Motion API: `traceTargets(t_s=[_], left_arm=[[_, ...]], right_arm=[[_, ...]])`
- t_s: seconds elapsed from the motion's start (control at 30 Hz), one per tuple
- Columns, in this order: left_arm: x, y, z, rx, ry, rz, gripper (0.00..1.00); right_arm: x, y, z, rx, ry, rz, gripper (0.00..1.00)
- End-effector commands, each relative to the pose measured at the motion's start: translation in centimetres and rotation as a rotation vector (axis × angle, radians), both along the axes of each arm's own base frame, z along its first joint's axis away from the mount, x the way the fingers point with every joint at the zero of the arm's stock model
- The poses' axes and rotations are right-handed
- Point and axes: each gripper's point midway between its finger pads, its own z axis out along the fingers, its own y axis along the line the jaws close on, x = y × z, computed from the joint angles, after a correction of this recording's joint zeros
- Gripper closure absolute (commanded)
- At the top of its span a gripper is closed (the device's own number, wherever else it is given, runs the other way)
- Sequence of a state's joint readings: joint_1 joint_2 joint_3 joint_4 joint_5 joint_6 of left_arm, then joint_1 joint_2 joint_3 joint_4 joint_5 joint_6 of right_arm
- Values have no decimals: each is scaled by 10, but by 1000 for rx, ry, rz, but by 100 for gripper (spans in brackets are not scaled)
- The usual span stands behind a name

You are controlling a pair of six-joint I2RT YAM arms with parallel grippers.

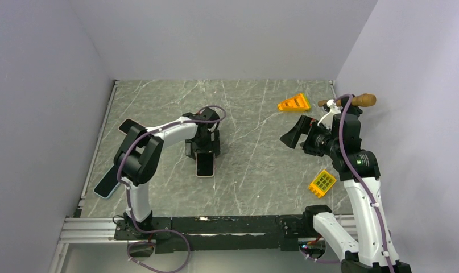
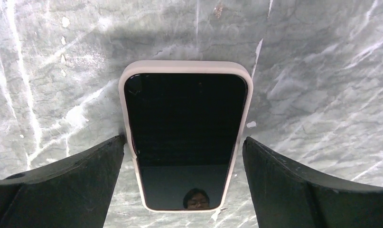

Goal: Take the phone out of the phone case
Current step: Pick up the phone at the center of the board.

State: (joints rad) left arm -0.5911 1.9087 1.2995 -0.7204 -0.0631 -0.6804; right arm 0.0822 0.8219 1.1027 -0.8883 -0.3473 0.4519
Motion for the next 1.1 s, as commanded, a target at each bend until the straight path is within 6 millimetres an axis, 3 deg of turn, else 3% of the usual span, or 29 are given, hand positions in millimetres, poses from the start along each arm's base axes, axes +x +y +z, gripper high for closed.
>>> traceTargets(t_s=[0.0, 0.17, 0.3, 0.43, 0.6, 0.73, 0.8, 1.07], left_arm=[[-8, 6, -20, 91, 41, 29, 0], [-13, 6, -30, 92, 68, 35, 3], [-18, 11, -37, 112, 81, 38, 11], [-21, 19, -38, 138, 75, 39, 26], [-23, 20, -34, 119, 55, 31, 50], [-25, 19, -22, 76, 17, 24, 77], [-25, 12, -9, 4, -28, 20, 97], [-30, -1, 37, -187, -138, 63, 100]], right_arm=[[1, -14, -10, -16, 40, -119, 0], [0, -16, -22, -20, 91, -137, 0], [0, -12, -16, -8, 74, -109, 0], [0, -10, -11, -17, 52, -80, 0], [-1, -6, -22, -18, 89, -45, 0], [-3, -2, -40, -32, 138, -18, 0], [-4, 0, -48, -43, 157, -12, 0], [-4, 21, -82, -56, 225, 42, 0]])
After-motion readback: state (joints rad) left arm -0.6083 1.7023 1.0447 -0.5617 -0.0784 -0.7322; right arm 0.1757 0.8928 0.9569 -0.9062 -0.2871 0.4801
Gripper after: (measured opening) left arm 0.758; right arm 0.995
